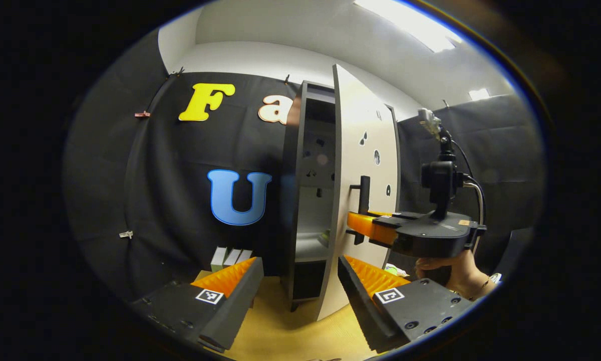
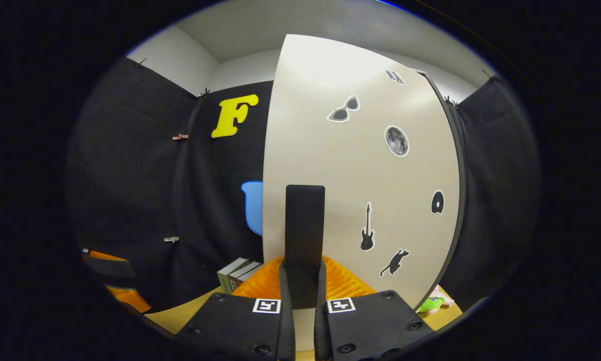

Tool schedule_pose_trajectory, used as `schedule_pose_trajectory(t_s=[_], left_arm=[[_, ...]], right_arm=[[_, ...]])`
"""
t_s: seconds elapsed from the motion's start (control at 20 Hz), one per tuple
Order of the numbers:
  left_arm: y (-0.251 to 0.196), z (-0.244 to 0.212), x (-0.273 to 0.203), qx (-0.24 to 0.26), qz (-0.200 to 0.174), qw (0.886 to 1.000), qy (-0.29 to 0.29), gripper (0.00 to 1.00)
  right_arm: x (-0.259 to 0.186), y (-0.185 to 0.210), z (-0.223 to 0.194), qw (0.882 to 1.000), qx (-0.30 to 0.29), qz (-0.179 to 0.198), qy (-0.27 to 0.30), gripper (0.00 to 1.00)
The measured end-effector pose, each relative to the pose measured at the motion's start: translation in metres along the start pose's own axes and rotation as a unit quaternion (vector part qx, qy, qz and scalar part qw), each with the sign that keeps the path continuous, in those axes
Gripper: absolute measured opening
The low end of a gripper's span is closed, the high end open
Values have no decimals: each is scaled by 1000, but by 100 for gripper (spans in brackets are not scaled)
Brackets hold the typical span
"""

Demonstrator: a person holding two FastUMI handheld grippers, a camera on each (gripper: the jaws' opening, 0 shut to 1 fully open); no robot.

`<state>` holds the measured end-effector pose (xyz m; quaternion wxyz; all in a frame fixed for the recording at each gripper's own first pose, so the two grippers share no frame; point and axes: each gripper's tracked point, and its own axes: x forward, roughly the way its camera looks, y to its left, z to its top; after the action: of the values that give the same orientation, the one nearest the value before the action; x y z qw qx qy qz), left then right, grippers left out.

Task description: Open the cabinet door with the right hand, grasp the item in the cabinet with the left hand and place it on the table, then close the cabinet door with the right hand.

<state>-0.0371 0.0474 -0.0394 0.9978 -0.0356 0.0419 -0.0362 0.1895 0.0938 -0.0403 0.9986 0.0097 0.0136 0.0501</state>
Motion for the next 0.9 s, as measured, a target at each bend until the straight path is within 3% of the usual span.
schedule_pose_trajectory(t_s=[0.45, 0.9], left_arm=[[-54, 6, 17, 12, -67, 998, -2, 94], [-102, 1, 31, -1, -131, 991, 5, 94]], right_arm=[[-35, -15, 5, 1000, 7, 17, 1, 19], [-61, -43, 7, 1000, 16, -24, 2, 18]])
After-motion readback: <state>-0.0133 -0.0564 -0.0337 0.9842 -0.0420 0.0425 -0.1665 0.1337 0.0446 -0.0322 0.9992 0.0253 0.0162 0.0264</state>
